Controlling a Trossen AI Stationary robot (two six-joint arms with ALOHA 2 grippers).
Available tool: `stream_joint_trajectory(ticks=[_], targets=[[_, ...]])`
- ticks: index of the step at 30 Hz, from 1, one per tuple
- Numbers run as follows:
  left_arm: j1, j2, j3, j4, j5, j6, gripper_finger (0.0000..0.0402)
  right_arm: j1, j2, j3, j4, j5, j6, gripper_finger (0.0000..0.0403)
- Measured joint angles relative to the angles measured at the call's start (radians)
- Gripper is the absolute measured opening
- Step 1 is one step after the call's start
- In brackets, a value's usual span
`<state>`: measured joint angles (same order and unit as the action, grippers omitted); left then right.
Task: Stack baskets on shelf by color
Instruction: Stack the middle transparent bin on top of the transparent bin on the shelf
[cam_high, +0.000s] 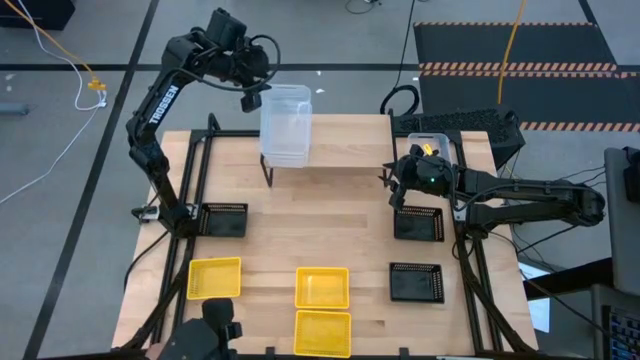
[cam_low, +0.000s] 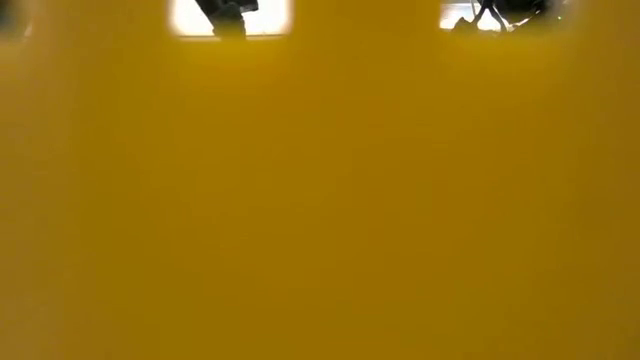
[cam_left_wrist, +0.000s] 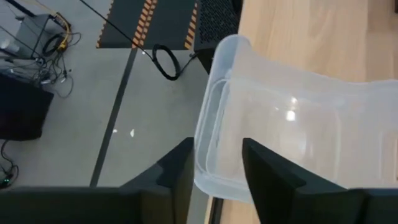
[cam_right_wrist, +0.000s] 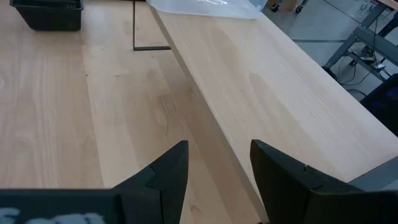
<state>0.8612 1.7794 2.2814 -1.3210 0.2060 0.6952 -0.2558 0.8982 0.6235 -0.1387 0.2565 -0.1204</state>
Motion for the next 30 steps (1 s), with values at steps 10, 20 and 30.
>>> stream_joint_trajectory(ticks=[10,20,30], targets=[[-0.137,-0.019,0.0,-0.022,-0.001,-0.106,0.0174,0.0,0.0,0.0,0.0,0.0,0.0,0.0169],[-0.43,-0.013,-0.211,0.027,-0.161,-0.286,0.0152,0.0,-0.001,-0.087,0.114,0.0,0.011,0.0169],[-0.54,-0.015,-0.411,0.105,-0.368,-0.361,0.0128,0.0,0.0,-0.212,0.29,0.0,0.002,0.0169]])
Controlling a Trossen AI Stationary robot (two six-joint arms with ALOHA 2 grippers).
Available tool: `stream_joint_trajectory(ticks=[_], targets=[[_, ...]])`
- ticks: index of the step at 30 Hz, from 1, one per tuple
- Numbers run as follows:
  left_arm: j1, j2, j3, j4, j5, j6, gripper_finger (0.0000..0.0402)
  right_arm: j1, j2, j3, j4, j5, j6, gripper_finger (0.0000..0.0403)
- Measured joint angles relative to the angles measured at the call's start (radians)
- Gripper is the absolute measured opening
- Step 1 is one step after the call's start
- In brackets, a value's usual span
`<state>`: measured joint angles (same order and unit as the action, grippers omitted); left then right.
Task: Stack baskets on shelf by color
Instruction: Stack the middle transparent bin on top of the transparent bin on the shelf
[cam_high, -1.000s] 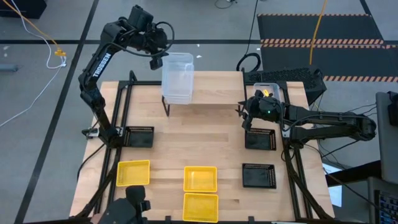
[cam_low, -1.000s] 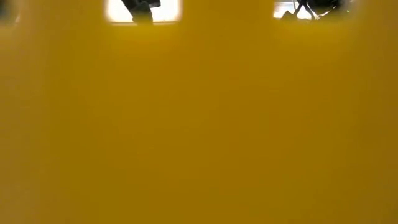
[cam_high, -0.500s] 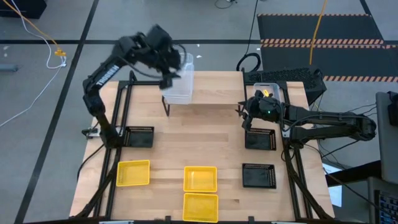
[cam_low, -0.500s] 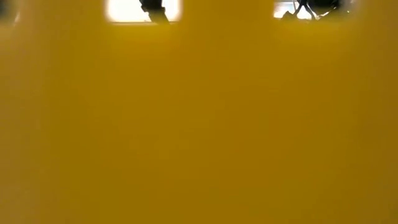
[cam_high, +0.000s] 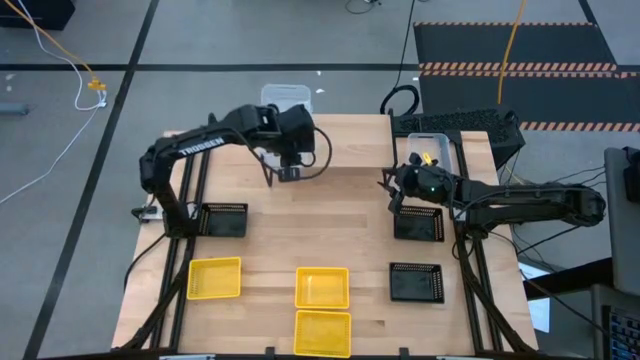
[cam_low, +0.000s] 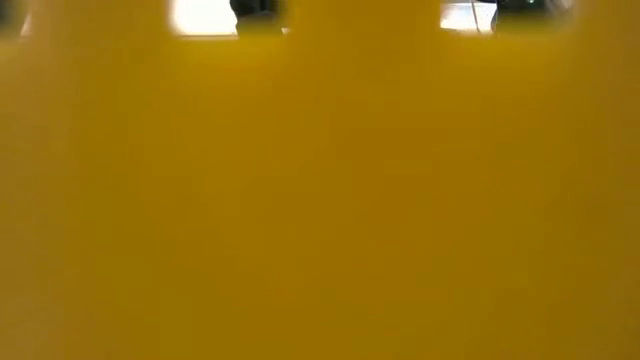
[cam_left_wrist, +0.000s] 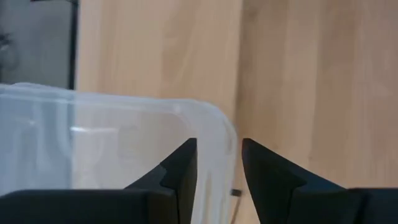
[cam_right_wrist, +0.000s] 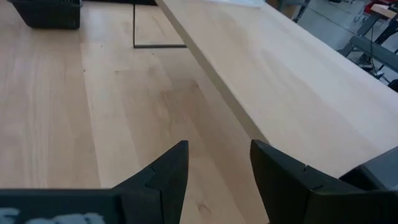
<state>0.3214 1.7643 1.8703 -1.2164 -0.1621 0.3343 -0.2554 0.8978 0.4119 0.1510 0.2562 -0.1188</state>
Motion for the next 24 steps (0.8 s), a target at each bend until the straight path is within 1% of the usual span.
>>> stream_joint_trajectory(ticks=[3,5,10,19,24], targets=[[-0.006,0.001,-0.001,0.012,-0.061,-0.006,0.0122,0.0,0.0,0.0,0.008,0.0,-0.007,0.0169],[-0.006,0.001,0.0,0.019,-0.085,-0.004,0.0117,0.0,0.0,0.0,0.008,0.0,-0.009,0.0169],[0.01,0.001,0.0,-0.001,-0.075,-0.004,0.0094,0.0,0.0,0.0,0.01,0.0,-0.009,0.0169],[0.012,0.001,0.0,-0.018,-0.067,-0.046,0.0038,0.0,0.0,0.0,0.01,0.0,-0.007,0.0169],[0.012,0.0,-0.012,-0.005,-0.068,-0.037,0.0015,0.0,0.0,0.0,0.019,0.0,-0.007,0.0169]])
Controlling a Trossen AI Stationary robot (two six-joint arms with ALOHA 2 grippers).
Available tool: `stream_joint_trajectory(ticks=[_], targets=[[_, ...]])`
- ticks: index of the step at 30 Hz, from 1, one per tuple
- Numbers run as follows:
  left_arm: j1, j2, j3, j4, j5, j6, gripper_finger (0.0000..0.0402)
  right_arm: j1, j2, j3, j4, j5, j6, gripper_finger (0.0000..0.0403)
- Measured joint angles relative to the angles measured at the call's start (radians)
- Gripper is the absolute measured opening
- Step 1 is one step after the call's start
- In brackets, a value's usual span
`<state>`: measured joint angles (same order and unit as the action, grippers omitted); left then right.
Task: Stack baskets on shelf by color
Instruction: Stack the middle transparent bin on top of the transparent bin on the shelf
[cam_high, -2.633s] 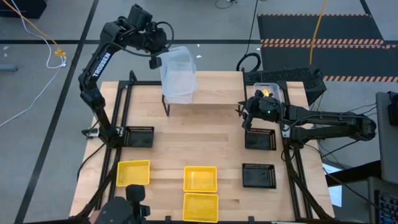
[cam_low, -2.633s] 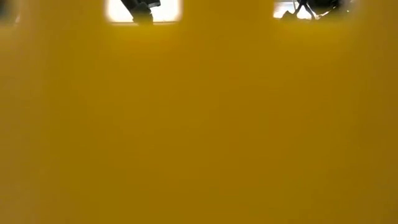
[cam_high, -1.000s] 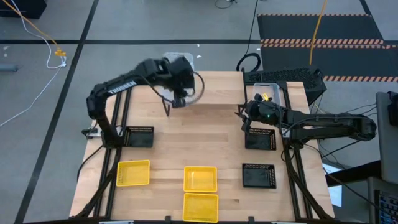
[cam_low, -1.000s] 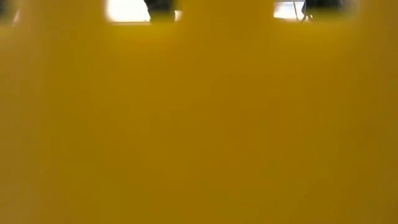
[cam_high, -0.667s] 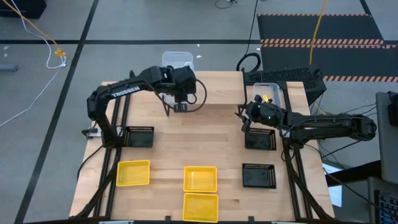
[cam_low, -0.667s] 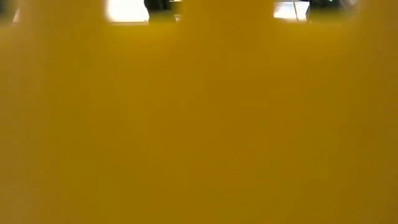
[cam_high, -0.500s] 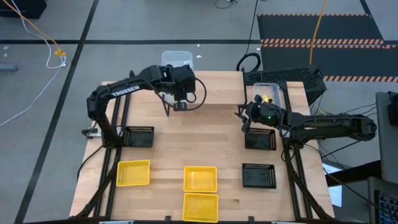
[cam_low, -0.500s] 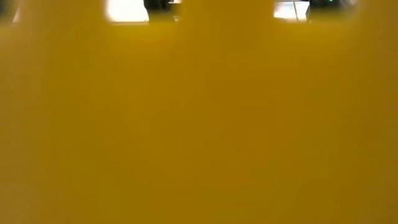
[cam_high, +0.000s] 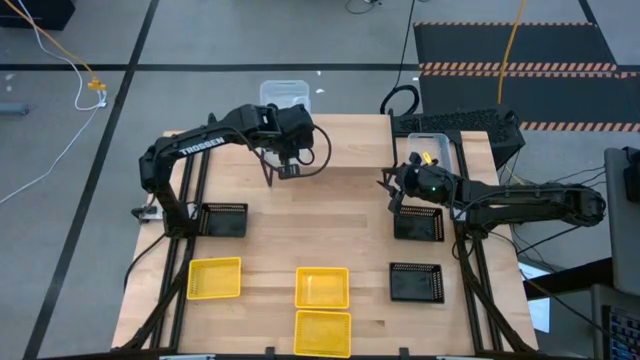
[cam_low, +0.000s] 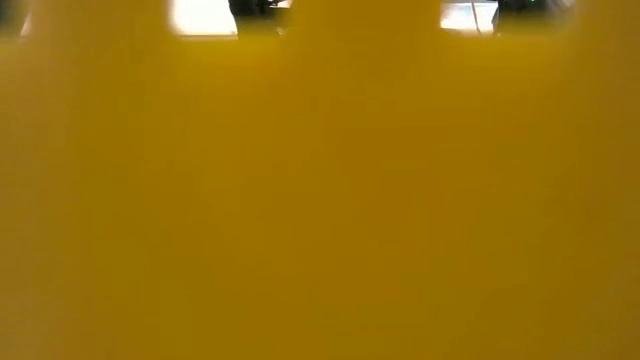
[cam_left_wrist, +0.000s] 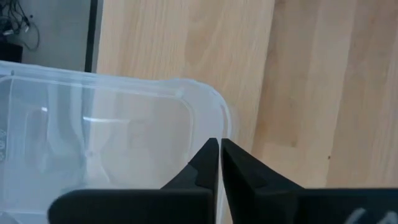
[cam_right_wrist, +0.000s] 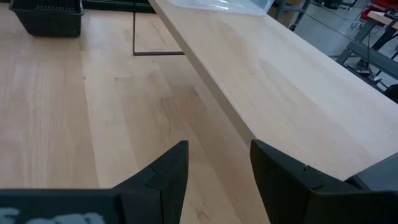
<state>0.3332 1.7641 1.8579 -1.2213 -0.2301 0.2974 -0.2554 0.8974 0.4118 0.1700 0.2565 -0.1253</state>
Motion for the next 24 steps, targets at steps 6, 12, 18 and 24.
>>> stream_joint_trajectory(ticks=[6,12,18,24], targets=[[0.003,0.0,-0.001,0.0,0.001,0.0,0.002,0.0,0.0,0.0,0.0,0.0,-0.001,0.0169],[0.003,0.0,-0.002,0.0,-0.001,0.004,0.0024,0.0,0.0,0.0,0.006,0.0,-0.002,0.0169],[0.003,-0.013,0.044,-0.012,-0.042,-0.009,0.0007,0.0,0.0,0.0,0.006,0.0,-0.002,0.0169],[0.018,-0.038,0.133,-0.022,-0.117,-0.123,0.0009,0.0,0.0,0.0,0.01,0.0,0.0,0.0169]])
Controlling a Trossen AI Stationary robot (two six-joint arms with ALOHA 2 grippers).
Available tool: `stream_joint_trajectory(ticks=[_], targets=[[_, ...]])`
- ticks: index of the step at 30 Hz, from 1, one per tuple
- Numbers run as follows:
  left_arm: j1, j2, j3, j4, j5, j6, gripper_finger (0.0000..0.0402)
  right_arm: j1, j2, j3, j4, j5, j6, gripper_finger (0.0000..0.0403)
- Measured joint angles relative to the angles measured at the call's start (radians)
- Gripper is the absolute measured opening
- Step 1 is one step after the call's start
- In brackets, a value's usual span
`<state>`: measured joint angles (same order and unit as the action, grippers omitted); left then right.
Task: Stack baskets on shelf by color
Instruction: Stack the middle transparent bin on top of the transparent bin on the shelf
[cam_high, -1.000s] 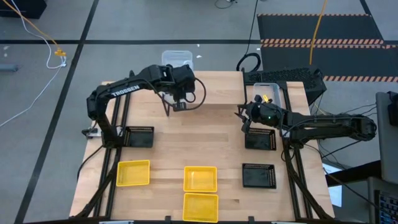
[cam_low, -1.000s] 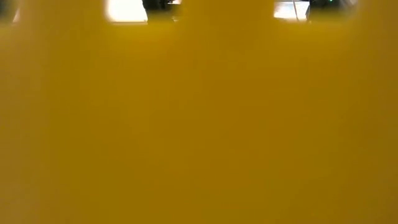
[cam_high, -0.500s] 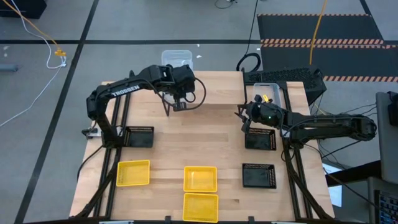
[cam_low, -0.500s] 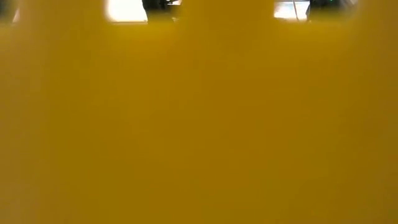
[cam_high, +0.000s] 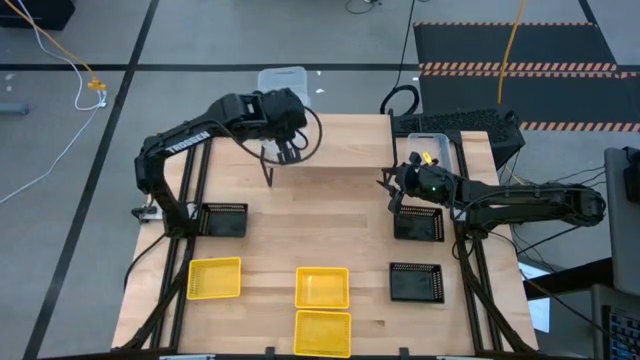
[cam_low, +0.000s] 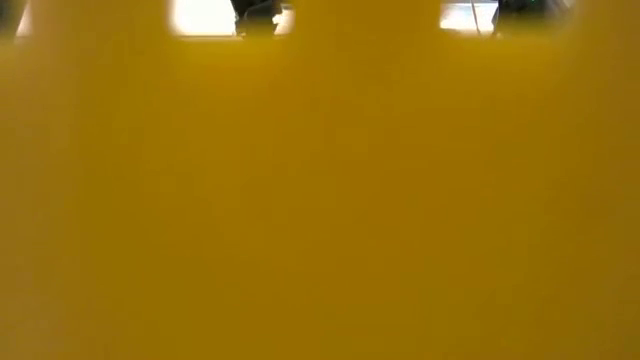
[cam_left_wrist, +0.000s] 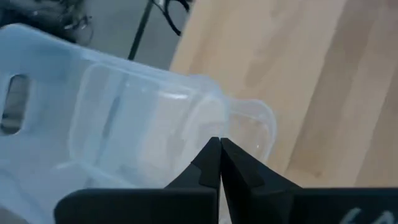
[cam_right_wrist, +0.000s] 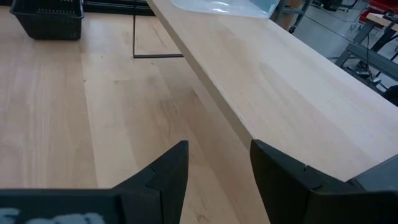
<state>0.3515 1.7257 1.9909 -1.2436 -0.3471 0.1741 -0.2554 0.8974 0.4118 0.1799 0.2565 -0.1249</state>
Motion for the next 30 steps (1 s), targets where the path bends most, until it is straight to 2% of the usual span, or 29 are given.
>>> stream_joint_trajectory(ticks=[7,14,21,25,30], targets=[[0.019,-0.028,0.036,-0.049,-0.002,-0.057,0.0049,0.0,0.0,0.0,0.003,0.0,0.0,0.0169],[0.02,-0.028,0.037,-0.109,0.011,-0.059,0.0056,0.0,0.0,0.0,0.004,0.0,0.0,0.0169],[0.089,-0.028,0.037,-0.127,-0.127,-0.312,0.0064,0.0,0.0,0.0,0.017,0.0,0.0,0.0169],[0.151,-0.028,0.01,-0.141,-0.144,-0.41,0.0093,0.0,0.0,0.0,0.018,0.0,0.001,0.0169],[0.201,-0.026,-0.011,-0.138,-0.125,-0.473,0.0161,0.0,0.0,0.0,0.018,0.0,0.0,0.0169]])
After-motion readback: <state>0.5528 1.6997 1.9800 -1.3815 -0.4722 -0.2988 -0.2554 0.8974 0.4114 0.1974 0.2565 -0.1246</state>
